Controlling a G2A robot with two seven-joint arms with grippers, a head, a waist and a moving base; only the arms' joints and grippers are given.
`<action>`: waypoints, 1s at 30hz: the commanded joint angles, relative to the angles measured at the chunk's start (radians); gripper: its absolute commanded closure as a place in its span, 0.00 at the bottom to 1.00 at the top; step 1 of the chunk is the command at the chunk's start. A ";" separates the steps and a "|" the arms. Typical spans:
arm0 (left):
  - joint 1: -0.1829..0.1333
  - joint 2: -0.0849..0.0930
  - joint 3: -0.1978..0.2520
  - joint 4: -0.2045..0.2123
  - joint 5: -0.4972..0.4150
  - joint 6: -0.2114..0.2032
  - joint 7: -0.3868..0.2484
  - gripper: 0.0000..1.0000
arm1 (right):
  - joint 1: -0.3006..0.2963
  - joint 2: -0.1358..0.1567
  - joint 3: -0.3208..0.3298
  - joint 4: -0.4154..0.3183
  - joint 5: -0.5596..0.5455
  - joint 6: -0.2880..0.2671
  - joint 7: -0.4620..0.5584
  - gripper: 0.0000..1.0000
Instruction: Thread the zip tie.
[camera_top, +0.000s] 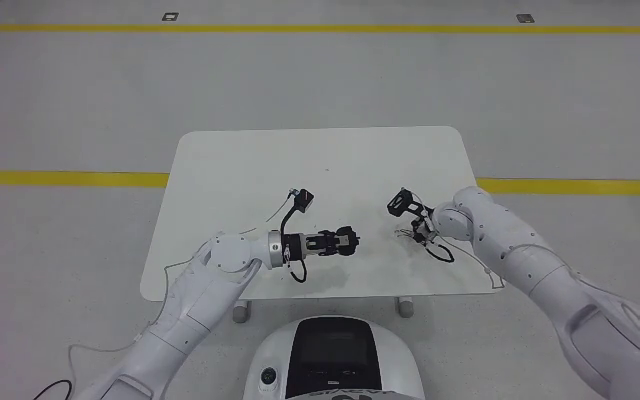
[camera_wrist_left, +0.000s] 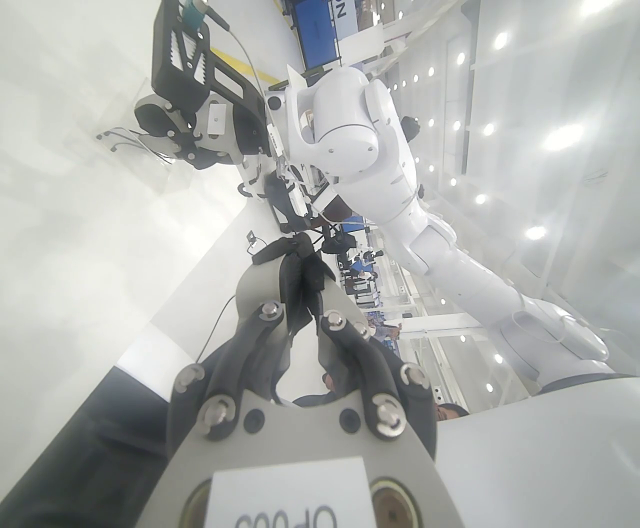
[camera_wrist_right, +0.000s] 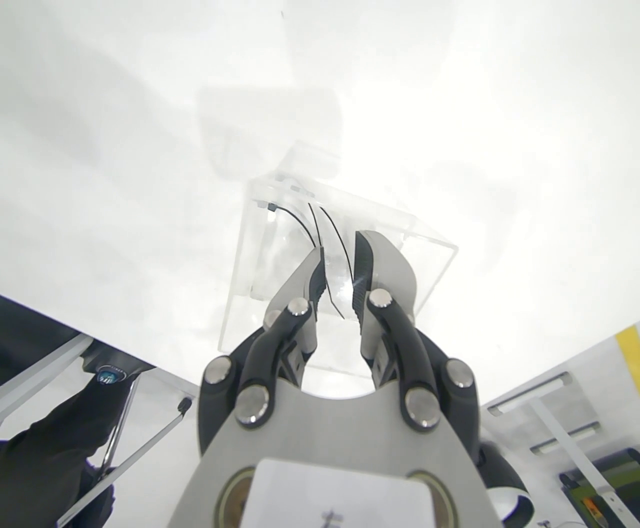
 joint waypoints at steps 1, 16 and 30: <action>0.000 0.000 0.000 0.000 0.000 0.000 0.000 1.00 | 0.000 -0.002 0.000 0.002 -0.002 0.000 0.002 0.86; 0.000 0.000 0.000 0.000 0.000 0.000 0.000 1.00 | 0.005 -0.019 -0.003 0.027 0.007 0.000 0.013 1.00; 0.000 0.000 0.000 0.000 0.000 0.000 0.000 1.00 | -0.002 0.011 0.037 -0.048 0.015 0.000 0.035 1.00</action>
